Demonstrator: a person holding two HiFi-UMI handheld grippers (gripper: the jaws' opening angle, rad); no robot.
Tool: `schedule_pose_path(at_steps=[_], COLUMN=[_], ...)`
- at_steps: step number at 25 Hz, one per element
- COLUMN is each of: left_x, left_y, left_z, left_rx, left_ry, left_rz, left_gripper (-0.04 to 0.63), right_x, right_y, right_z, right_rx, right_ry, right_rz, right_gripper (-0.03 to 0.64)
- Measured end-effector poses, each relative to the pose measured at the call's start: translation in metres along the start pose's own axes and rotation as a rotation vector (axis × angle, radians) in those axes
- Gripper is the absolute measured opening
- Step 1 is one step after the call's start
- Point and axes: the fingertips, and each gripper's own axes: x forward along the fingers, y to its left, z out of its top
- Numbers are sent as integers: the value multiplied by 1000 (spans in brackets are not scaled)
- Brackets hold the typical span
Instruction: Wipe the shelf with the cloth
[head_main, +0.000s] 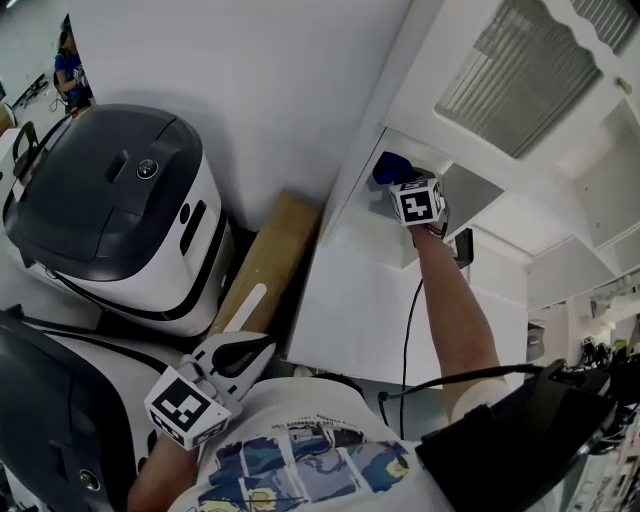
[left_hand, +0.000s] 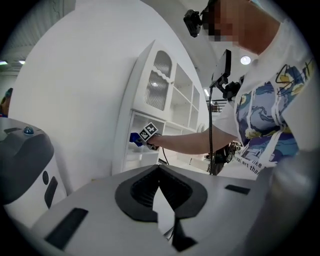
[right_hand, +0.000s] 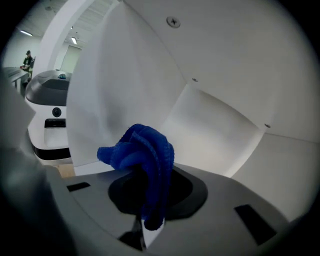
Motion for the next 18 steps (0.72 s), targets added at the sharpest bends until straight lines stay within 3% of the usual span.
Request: schedule_pose_path(at_steps=[10,18], left_x=[-1,4], left_y=[10,5], left_z=[-6,-9], left_rx=[-66,-81], left_ry=[20,35], left_rz=[143,176], left_gripper=[11,11], right_x=[67,80], right_y=[16,2], right_z=[3,-7], right_rx=[-67,-116], right_ry=[98,166], right_rz=[99,82], right_gripper=[66,64])
